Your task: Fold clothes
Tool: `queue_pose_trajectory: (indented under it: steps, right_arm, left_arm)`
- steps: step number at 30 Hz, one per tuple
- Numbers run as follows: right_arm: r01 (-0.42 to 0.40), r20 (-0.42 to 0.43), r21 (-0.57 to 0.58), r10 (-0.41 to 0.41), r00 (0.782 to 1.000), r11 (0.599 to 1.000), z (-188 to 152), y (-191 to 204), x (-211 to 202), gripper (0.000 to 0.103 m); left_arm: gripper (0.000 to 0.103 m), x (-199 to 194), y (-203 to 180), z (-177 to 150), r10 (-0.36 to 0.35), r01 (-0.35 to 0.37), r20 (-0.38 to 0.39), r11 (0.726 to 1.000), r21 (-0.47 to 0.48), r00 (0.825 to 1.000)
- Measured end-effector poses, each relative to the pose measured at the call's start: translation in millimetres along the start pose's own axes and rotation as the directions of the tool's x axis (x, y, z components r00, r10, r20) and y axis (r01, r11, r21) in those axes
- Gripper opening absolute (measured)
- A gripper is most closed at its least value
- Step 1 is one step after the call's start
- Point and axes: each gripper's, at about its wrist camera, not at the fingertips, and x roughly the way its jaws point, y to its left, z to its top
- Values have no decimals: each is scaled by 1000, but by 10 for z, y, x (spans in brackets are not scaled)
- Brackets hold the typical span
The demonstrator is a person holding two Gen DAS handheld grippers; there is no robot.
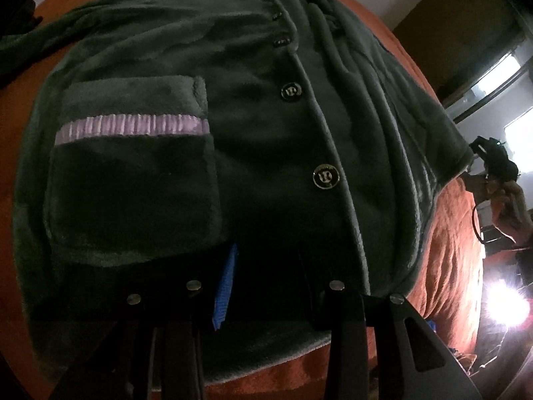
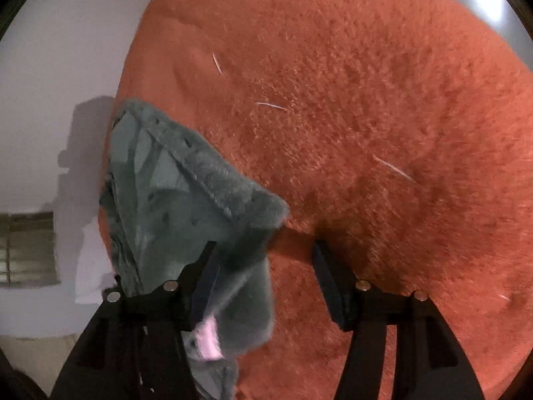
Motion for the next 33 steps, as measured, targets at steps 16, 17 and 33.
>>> queue_pose_trajectory:
  steps: [16,17,33]
  right_arm:
    - [21,79,-955,183,980,297,-2105,2572,-272,5]
    - [-41,-14,-975,123,992,219,-2417,2551,-44,1]
    - [103,25,-890,-178,984,444,-2331,1608,290,18]
  left_arm:
    - [37,-40,93,-110,5,-5,20,1000,-28,1000]
    - [37,-54,109,-119,8,-7,23,999,-34,1000]
    - [37,-21,109,-17,-25,28,35,996,-88,999]
